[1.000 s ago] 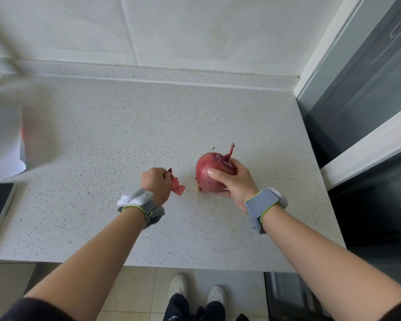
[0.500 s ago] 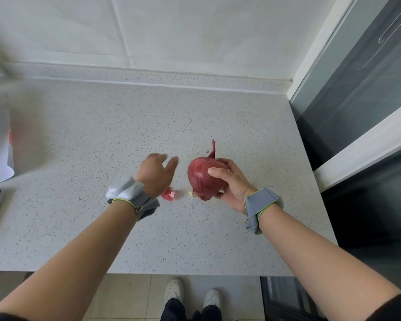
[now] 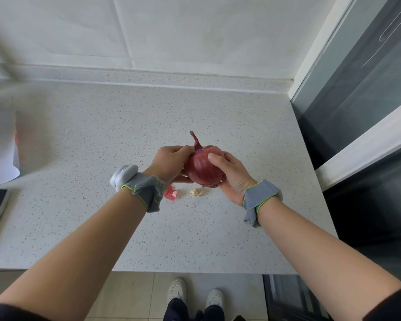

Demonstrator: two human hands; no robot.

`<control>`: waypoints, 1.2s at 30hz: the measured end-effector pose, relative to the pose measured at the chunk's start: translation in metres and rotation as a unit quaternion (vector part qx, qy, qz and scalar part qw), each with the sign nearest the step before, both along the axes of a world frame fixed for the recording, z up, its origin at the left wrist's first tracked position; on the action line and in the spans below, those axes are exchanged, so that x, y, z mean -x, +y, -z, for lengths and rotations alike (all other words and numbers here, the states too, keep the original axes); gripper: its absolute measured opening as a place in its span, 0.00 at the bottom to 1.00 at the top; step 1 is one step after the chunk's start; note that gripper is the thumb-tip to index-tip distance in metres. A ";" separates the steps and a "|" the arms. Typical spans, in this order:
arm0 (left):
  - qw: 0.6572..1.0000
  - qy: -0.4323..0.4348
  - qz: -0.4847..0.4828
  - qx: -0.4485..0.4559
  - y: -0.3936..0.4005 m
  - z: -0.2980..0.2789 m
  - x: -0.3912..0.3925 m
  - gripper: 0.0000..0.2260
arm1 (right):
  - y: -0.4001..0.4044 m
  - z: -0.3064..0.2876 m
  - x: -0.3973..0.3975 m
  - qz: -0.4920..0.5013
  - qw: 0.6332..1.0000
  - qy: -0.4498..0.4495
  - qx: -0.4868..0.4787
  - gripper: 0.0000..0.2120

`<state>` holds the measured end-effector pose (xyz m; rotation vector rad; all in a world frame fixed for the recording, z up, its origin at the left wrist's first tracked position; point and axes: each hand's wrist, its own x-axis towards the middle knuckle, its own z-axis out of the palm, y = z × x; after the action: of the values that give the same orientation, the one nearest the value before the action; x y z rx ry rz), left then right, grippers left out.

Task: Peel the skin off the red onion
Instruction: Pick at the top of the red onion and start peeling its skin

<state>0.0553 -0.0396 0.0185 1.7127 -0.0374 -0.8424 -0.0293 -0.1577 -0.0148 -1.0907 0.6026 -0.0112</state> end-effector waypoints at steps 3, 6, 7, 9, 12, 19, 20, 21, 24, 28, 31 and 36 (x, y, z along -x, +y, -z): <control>1.000 -0.019 -0.008 0.003 0.000 0.001 0.001 0.08 | 0.001 -0.004 0.000 -0.031 0.999 0.033 0.008 0.17; 0.998 -0.057 0.037 -0.018 0.004 -0.001 -0.001 0.08 | 0.001 -0.006 0.000 -0.037 0.998 0.048 0.005 0.15; 0.995 -0.078 0.057 -0.028 0.006 -0.001 -0.003 0.08 | 0.001 -0.006 0.000 -0.038 0.998 0.051 0.007 0.14; 0.985 -0.132 0.097 -0.049 0.010 -0.002 -0.005 0.08 | 0.002 -0.006 0.001 -0.045 0.997 0.064 0.023 0.19; 0.971 -0.194 0.132 -0.051 0.015 -0.002 -0.007 0.08 | 0.003 -0.004 0.001 -0.053 0.994 0.087 0.040 0.26; 0.928 -0.304 0.187 -0.105 0.018 -0.004 -0.008 0.08 | 0.005 -0.005 0.004 -0.063 0.990 0.117 0.041 0.22; 0.924 -0.311 0.195 -0.107 0.018 -0.005 -0.008 0.08 | 0.005 -0.007 0.005 -0.066 0.990 0.117 0.035 0.24; 0.921 -0.312 0.205 -0.110 0.018 -0.005 -0.009 0.08 | 0.005 -0.008 0.005 -0.070 0.990 0.119 0.029 0.25; 0.914 -0.325 0.214 -0.115 0.019 -0.006 -0.008 0.08 | 0.005 -0.009 0.006 -0.076 0.989 0.121 0.019 0.18; 0.914 -0.357 0.157 -0.110 0.017 -0.001 -0.004 0.07 | 0.008 -0.012 0.006 -0.070 0.990 0.119 0.015 0.09; 0.922 -0.350 0.133 -0.101 0.019 -0.002 -0.004 0.06 | 0.011 -0.015 0.006 -0.076 0.990 0.112 0.030 0.07; 0.937 -0.294 0.175 -0.074 0.026 -0.010 -0.004 0.08 | 0.005 -0.018 0.008 -0.072 0.990 0.119 0.036 0.11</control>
<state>0.0596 -0.0139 0.0287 2.0852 -0.7170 -0.5636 -0.0370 -0.1525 0.0029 -1.2124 0.7406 0.2273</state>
